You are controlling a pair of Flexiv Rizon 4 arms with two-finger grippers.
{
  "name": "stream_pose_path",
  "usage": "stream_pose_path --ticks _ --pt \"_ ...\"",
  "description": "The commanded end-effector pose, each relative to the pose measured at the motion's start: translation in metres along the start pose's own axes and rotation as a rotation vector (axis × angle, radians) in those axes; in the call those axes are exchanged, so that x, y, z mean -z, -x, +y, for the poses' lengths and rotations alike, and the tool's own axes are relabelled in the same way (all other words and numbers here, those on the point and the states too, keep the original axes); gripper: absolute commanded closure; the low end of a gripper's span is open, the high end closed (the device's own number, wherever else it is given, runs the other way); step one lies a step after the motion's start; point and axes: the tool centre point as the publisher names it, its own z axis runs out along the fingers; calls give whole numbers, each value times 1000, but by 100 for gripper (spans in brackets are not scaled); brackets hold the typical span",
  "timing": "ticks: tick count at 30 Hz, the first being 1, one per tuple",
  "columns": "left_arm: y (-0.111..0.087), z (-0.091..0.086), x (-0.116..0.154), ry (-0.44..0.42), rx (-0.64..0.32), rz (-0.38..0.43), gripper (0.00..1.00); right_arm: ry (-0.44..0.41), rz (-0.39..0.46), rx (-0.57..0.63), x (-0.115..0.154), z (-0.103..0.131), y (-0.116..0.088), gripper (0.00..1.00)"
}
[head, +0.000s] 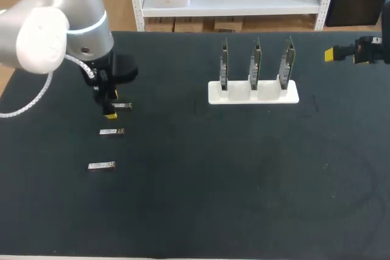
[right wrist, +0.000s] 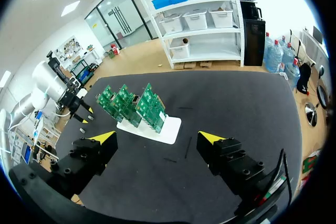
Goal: Pick up the optical module with the left hand, and insert it into the network port with the right hand.
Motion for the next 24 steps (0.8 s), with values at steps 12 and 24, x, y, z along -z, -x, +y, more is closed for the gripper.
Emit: stream_pose_path --ticks 12,24 --pt "-1 5 -2 -1 61 -34 100 -4 -1 -1 0 1 0 0" --pt "-16 48 59 145 489 -355 100 -4 -1 -1 0 1 0 0"
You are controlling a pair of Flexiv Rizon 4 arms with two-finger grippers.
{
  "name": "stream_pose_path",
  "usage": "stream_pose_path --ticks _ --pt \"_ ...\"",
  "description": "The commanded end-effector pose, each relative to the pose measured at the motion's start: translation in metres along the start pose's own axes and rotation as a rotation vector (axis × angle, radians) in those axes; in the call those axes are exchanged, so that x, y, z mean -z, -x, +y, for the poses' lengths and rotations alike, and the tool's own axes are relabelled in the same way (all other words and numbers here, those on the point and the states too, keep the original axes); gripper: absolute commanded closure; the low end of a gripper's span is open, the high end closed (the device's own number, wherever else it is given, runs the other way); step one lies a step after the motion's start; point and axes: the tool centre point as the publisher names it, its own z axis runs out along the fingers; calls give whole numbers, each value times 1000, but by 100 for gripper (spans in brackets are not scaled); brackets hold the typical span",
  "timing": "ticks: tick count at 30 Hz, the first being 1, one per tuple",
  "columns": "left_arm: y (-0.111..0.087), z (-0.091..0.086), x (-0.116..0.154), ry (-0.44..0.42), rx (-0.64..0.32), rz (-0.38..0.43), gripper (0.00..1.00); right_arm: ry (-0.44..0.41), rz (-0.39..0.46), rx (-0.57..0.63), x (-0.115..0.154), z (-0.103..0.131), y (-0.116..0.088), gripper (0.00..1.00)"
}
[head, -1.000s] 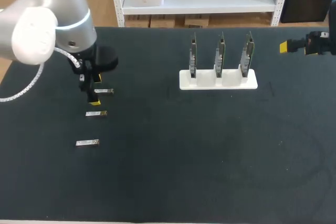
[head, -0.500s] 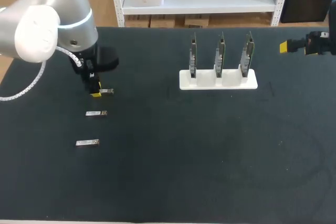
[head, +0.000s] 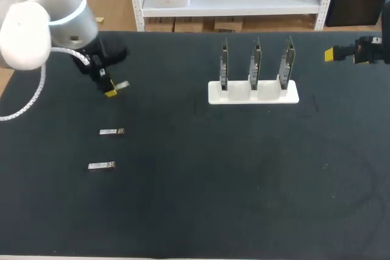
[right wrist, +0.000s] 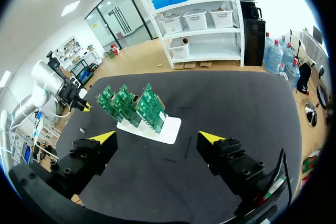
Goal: Pick up the optical module with the left hand, and insert it into the network port with the right hand.
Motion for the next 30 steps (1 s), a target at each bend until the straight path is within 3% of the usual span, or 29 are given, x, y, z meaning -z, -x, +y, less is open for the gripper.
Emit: stream_pose_path --ticks 1,4,7,10,12,18,30 --pt "-4 19 38 54 266 -248 100 -4 -1 -1 0 1 0 0" --pt "4 42 66 181 416 -344 100 -4 -1 -1 0 1 0 0" --pt "14 59 98 253 538 -496 100 -4 -1 -1 0 1 0 0" --pt "24 69 127 256 640 -655 100 -4 -1 -1 0 1 0 0" --pt "32 71 141 251 649 -733 100 -4 -1 -1 0 1 0 0" --pt "69 61 166 206 529 -855 100 -4 -1 -1 0 1 0 0" --pt "143 19 174 105 238 -920 100 -4 -1 -1 0 1 0 0"
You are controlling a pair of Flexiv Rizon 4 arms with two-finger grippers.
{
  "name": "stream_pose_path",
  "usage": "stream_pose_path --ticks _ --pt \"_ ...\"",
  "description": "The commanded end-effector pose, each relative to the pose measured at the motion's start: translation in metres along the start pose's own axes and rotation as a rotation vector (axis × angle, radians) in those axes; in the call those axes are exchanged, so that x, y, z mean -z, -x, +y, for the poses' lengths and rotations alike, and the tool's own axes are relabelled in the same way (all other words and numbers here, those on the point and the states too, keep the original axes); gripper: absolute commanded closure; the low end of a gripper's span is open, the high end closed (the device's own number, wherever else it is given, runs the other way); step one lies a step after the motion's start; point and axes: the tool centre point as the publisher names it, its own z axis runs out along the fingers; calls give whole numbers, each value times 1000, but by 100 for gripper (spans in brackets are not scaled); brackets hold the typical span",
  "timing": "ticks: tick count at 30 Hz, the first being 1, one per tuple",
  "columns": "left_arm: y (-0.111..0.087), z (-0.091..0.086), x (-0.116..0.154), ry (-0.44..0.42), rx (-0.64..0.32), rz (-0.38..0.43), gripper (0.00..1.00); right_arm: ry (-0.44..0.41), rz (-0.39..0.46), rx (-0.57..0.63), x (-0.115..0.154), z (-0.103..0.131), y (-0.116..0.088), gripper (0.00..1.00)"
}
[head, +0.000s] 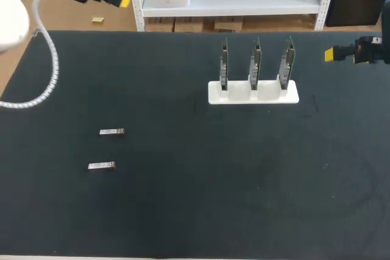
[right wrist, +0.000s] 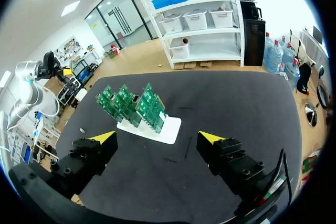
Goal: Pick up the optical module with the left hand, and insert it into the network port with the right hand.
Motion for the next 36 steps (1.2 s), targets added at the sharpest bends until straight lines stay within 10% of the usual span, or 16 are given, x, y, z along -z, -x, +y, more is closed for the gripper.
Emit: stream_pose_path --ticks 1,36 --pt "5 -16 -5 -125 -89 -288 100 -4 -1 -1 0 1 0 0" --pt "60 -154 -77 -608 -240 -405 100 -4 -1 -1 0 1 0 0"
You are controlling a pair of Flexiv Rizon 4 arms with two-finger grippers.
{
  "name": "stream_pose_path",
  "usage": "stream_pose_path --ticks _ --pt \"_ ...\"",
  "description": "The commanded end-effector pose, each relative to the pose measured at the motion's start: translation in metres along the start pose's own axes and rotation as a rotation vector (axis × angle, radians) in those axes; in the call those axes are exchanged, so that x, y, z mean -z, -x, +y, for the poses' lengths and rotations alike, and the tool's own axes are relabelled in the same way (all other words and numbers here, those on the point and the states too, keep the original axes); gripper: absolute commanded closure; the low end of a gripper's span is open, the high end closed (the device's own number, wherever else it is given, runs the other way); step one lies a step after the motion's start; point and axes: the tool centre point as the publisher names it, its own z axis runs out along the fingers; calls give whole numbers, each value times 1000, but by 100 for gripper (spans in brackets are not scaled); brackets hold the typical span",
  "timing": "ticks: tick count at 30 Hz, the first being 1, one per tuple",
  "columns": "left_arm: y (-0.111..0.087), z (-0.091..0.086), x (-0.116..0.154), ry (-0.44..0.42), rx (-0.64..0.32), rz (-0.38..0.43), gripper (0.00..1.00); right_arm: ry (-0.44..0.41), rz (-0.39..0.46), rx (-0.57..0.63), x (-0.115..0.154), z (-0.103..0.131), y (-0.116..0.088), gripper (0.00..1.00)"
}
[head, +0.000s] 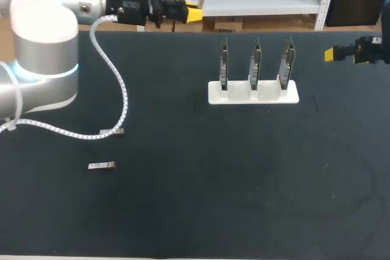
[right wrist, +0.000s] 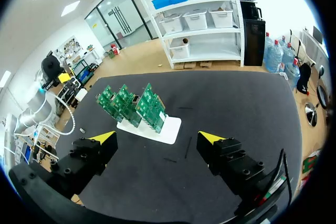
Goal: Pick up the optical module with the left hand, and insert it into the network port with the right hand.
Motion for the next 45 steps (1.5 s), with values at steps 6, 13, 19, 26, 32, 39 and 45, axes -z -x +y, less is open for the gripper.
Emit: stream_pose_path --ticks 6,13,19,26,32,39,45 --pt "-6 8 -35 -85 -12 -11 100 -4 -1 -1 0 1 0 0" --pt "-10 9 -47 -118 1 -29 100 -4 -1 -1 0 1 0 0" --pt "-14 7 -51 -158 12 -45 100 -4 -1 -1 0 1 0 0" --pt "-20 3 -54 -184 40 -63 100 -4 -1 -1 0 1 0 0" --pt "-22 -2 -57 -172 45 -84 100 -4 -1 -1 0 1 0 0" --pt "-25 -4 -59 -158 44 -111 100 -4 -1 -1 0 1 0 0" --pt "-29 -6 -61 -156 39 -119 100 -4 -1 -1 0 1 0 0"
